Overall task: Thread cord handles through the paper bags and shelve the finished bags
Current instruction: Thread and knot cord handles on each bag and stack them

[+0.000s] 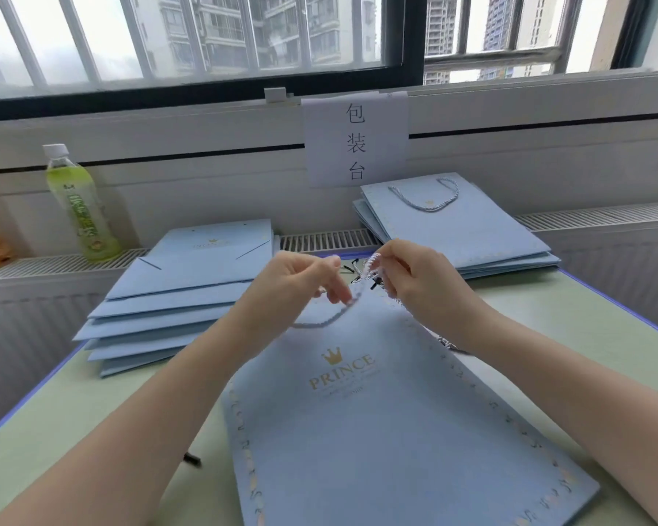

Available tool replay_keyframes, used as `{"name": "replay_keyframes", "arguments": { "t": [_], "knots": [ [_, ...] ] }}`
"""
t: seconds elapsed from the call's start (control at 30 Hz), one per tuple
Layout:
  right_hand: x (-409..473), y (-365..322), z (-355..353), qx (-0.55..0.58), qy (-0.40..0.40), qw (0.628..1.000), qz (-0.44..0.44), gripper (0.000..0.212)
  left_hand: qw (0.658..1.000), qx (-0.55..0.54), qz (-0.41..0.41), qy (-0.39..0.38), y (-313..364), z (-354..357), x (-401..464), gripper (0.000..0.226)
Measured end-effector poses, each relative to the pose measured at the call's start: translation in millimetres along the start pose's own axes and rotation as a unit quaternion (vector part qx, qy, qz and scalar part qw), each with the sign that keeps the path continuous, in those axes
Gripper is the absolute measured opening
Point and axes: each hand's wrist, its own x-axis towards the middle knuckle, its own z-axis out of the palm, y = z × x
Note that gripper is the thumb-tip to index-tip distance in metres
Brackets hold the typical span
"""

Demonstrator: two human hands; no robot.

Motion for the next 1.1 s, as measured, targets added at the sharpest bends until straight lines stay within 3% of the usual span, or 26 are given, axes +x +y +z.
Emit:
{"name": "replay_keyframes", "arguments": {
  "t": [0.03,0.1,0.17,0.3,0.43,0.6,0.73,1.1],
  "knots": [
    [1.0,-0.7,0.3,0.041,-0.004,0.999,0.027,0.028,0.995,0.103,-0.007,0.019,-7.2,2.7,1.6,0.034],
    [2.7,-2.8,0.6,0.144,-0.021,0.986,0.084,0.031,0.951,0.305,-0.001,0.041,-22.2,6.7,3.4,0.021],
    [3.0,-4.3,0.1,0.197,-0.034,0.973,0.113,0.024,0.925,0.379,-0.018,0.031,-30.0,8.0,2.8,0.024],
    [-0.5,-5.3,3.3,0.164,-0.045,0.982,0.084,0.007,0.934,0.351,-0.041,0.049,-28.3,9.4,4.3,0.03],
    [-5.0,-7.0,11.7,0.08,-0.063,0.994,0.025,0.017,0.945,0.318,-0.05,0.063,-18.0,8.7,3.8,0.018],
    [-9.2,-15.7,13.1,-0.025,-0.043,0.998,-0.049,0.007,0.964,0.255,-0.059,0.048,-15.8,7.3,5.4,0.017],
    [-8.9,-17.2,12.7,-0.078,-0.04,0.993,-0.076,0.011,0.969,0.233,-0.075,0.034,-16.9,3.4,8.2,0.01],
    [-11.7,-17.4,17.8,-0.089,-0.041,0.985,-0.142,0.005,0.98,0.097,-0.175,-0.009,-6.2,-1.7,8.6,0.009]
  ]
}}
